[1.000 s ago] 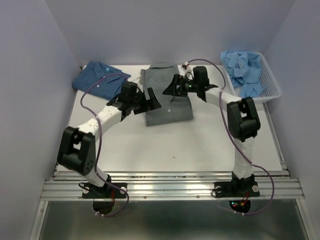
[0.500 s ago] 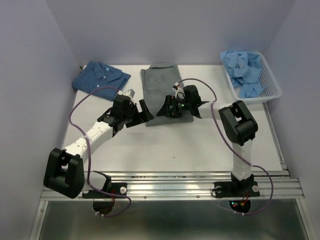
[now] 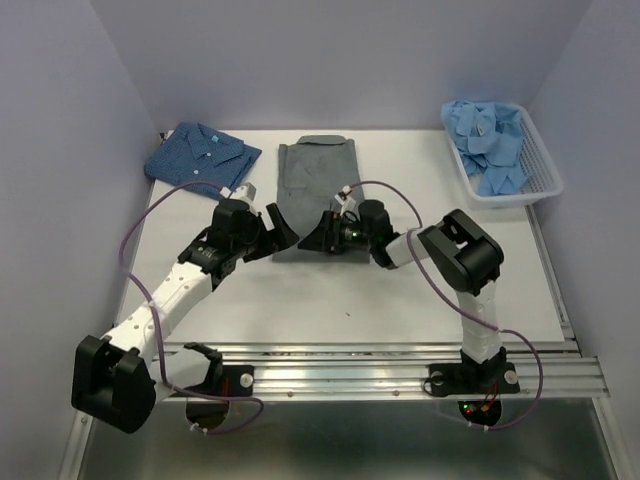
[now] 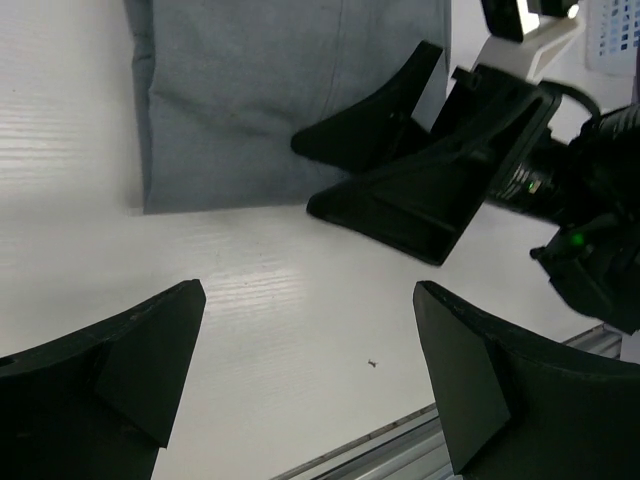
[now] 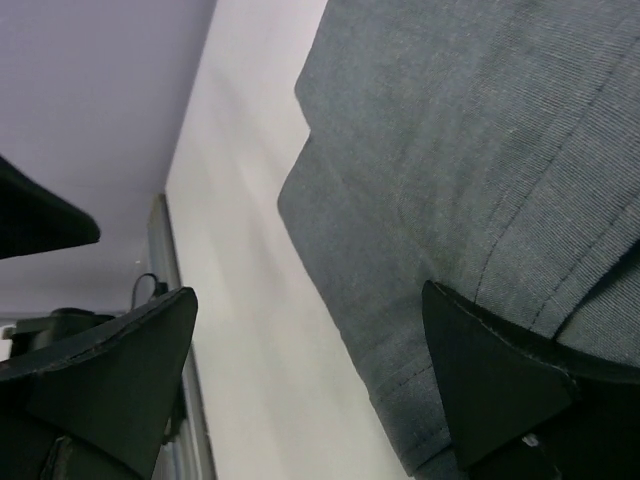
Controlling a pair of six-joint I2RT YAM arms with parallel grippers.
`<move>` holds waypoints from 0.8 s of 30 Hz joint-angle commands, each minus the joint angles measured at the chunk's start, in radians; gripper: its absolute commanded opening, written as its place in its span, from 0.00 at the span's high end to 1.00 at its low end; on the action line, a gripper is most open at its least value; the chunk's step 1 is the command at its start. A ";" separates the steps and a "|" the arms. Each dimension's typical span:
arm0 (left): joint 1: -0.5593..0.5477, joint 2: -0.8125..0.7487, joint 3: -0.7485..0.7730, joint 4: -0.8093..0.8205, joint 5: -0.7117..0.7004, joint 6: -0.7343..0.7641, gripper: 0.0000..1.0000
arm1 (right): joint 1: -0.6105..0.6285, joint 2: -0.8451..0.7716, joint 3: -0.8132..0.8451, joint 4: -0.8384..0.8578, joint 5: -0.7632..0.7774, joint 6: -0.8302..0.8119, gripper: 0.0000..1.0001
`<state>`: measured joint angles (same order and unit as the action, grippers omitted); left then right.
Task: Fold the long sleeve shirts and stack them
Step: Fold the shirt
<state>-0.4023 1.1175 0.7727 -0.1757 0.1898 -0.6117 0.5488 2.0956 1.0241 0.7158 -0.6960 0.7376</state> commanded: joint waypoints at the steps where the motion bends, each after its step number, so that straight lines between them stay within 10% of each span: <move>1: 0.008 -0.070 -0.033 -0.074 -0.073 -0.029 0.01 | 0.177 0.060 -0.125 0.163 0.089 0.282 0.00; 10: 0.085 -0.292 -0.141 -0.238 -0.179 -0.187 0.01 | 0.347 0.123 0.033 0.346 0.294 0.551 0.00; 24: 0.092 -0.521 -0.321 -0.245 -0.063 -0.338 0.01 | 0.235 -0.313 0.008 -0.220 0.561 0.091 0.00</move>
<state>-0.3164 0.6399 0.5037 -0.4671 0.0448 -0.8867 0.8345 1.8061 1.0012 0.7078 -0.1894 0.9840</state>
